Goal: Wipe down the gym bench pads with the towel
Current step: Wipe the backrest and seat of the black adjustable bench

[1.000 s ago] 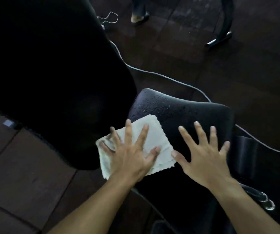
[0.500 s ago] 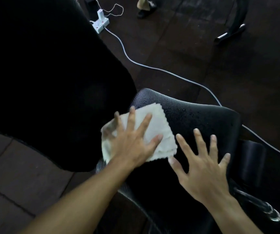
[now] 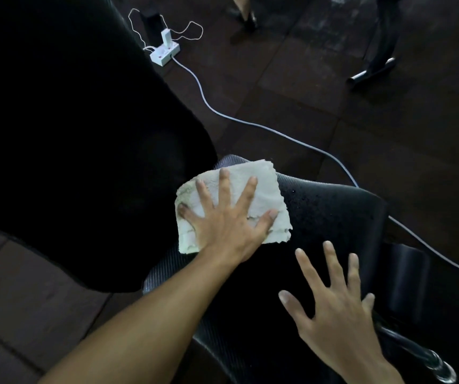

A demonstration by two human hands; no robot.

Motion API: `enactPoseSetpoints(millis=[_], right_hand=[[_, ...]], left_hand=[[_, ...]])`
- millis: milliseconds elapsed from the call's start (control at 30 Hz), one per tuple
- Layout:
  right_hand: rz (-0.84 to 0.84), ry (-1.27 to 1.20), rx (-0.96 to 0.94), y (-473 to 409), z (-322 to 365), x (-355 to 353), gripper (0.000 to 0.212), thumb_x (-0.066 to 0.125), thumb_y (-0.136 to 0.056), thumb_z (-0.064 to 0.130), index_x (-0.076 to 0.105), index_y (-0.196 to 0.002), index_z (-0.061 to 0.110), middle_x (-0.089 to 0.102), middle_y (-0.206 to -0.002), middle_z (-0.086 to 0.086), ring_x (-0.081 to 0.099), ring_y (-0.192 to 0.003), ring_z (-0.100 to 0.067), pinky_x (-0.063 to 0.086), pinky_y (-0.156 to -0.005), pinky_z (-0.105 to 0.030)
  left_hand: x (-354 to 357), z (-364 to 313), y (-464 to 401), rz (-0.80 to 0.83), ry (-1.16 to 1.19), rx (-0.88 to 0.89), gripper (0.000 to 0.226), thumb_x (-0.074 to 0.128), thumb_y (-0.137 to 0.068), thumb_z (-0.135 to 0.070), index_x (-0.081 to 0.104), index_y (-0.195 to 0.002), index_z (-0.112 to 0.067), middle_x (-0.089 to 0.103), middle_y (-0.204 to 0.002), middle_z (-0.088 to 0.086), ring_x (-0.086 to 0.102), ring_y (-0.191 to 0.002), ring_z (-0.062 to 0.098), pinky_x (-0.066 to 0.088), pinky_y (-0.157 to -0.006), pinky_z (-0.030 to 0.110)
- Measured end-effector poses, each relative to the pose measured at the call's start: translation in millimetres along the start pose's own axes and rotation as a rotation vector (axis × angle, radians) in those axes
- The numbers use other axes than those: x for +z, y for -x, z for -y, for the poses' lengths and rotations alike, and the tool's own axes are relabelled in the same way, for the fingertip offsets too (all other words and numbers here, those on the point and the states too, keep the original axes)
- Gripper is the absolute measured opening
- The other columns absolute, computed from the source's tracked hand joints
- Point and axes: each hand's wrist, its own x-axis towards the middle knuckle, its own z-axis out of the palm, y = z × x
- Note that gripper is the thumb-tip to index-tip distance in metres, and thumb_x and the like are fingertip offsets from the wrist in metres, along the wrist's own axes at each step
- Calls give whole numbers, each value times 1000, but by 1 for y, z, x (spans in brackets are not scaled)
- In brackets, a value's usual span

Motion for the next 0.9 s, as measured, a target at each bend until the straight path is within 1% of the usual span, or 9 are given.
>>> enactPoseSetpoints(millis=[100, 200, 233, 333, 467, 533, 600, 767, 900], right_hand=[[-7, -5, -21, 0, -4, 1, 77, 11, -81, 90, -19, -146, 64, -39, -159, 17, -36, -148, -27, 21, -112, -74], [-43, -24, -27, -1, -6, 7, 78, 6, -75, 91, -16, -146, 67, -37, -159, 20, -33, -150, -26, 23, -109, -76], [-57, -8, -21, -2, -4, 8, 79, 9, -76, 92, -8, -149, 67, -29, -164, 18, -25, -153, -29, 28, -105, -78], [-47, 24, 16, -8, -3, 10, 79, 17, -84, 89, 27, -154, 55, 16, -170, 6, 17, -153, -40, 42, -82, -82], [-93, 78, 3, -12, -4, 14, 79, 18, -86, 87, 39, -151, 48, 32, -164, 1, 27, -147, -39, 44, -73, -84], [-111, 73, 2, -13, -6, 18, 80, 18, -86, 87, 38, -152, 47, 31, -165, 0, 27, -148, -41, 43, -74, -84], [-82, 67, -4, -8, -7, 17, 79, 18, -87, 87, 31, -155, 49, 22, -169, 1, 20, -151, -42, 41, -79, -84], [-23, 7, -30, -2, -9, 10, 81, 14, -84, 89, 2, -156, 54, -16, -170, 8, -19, -154, -36, 29, -97, -84], [-49, -13, -24, -3, -6, 10, 80, 18, -87, 87, 9, -158, 51, -11, -171, 4, -14, -154, -39, 28, -96, -85]], left_hand=[[0, 3, 7, -10, -6, 48, 72, 10, -84, -86, -11, -147, -59, -29, -160, -9, -29, -145, 37, -11, -104, 76], [3, 9, 27, -23, -12, 56, 69, 10, -85, -86, -13, -146, -61, -32, -159, -12, -31, -145, 34, -12, -107, 74], [2, 9, 29, -12, -22, 45, 69, 9, -85, -86, -14, -145, -61, -33, -159, -12, -32, -144, 34, -11, -107, 74], [-1, -2, 10, 14, -50, 32, 73, 9, -81, -89, -17, -144, -60, -33, -159, -8, -33, -143, 38, -12, -104, 76], [-9, -22, -42, 14, -63, 139, 77, 10, -79, -90, -7, -147, -58, -21, -163, -8, -27, -145, 38, -9, -105, 76], [-7, -28, -54, -1, -109, 166, 77, 8, -80, -89, -2, -148, -57, -14, -165, -7, -22, -147, 39, -8, -106, 77], [-7, -27, -48, -12, -121, 188, 75, 7, -80, -89, -2, -148, -57, -12, -165, -7, -22, -147, 38, -8, -106, 76], [0, -5, 0, -2, -81, 173, 72, 10, -82, -89, -10, -145, -62, -23, -162, -11, -27, -147, 34, -7, -107, 75], [-1, 1, -10, -6, -92, 157, 77, 11, -76, -94, -8, -144, -63, -23, -162, -14, -26, -147, 34, -5, -106, 77]])
